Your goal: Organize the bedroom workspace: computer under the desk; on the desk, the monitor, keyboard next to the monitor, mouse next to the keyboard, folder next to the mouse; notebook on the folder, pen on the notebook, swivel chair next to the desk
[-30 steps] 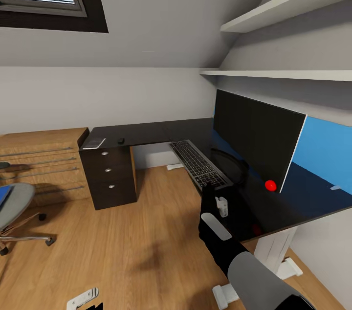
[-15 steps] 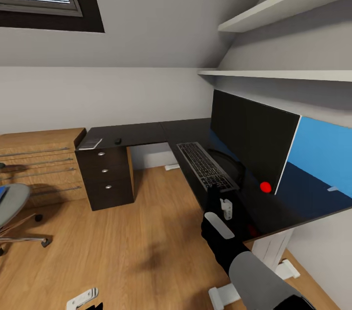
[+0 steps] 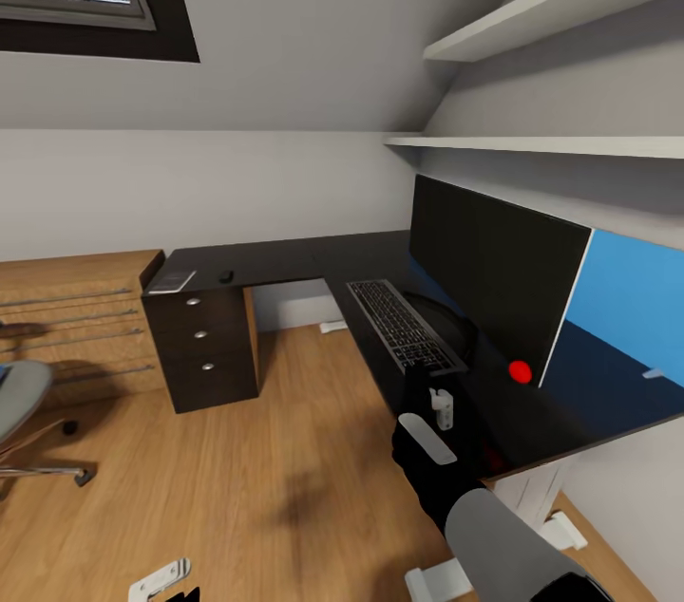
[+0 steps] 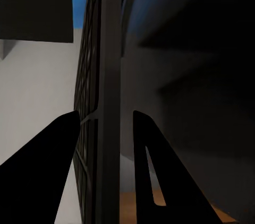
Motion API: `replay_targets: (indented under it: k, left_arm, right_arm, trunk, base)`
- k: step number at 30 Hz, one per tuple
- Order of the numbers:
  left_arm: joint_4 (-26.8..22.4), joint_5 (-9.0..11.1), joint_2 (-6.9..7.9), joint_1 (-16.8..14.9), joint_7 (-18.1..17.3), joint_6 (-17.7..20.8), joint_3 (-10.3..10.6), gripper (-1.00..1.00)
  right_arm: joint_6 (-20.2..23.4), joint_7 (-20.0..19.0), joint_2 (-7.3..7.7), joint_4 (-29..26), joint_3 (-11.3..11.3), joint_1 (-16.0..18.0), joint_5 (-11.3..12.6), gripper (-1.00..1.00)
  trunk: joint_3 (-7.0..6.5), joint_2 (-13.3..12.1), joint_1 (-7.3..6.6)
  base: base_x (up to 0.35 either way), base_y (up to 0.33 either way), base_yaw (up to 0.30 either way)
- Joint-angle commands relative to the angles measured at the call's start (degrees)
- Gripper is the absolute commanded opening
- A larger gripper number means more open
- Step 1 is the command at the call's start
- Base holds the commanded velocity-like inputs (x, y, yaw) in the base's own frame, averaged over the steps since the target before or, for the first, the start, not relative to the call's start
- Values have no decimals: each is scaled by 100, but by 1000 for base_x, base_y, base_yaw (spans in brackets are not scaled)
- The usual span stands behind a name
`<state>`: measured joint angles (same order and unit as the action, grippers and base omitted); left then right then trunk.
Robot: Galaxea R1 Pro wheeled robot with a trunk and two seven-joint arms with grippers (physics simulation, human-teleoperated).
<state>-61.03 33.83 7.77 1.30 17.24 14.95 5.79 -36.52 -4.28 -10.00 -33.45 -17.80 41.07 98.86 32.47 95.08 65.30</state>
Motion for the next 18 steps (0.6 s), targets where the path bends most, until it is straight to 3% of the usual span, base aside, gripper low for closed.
replay_targets:
  k: [1, 18]
  left_arm:
    - [-15, 53, 8, 1, 51, 13, 18, 100]
    - [-111, 57, 7, 1, 68, 22, 39, 100]
  right_arm:
    - [-31, -49, 0, 6, -22, 6, 55, -100]
    - [-24, -30, 0, 14, -22, 6, 55, -100]
  trunk:
    - [5, 3, 2]
    - [5, 3, 2]
  base:
    - [104, -16, 0]
    - [81, -2, 0]
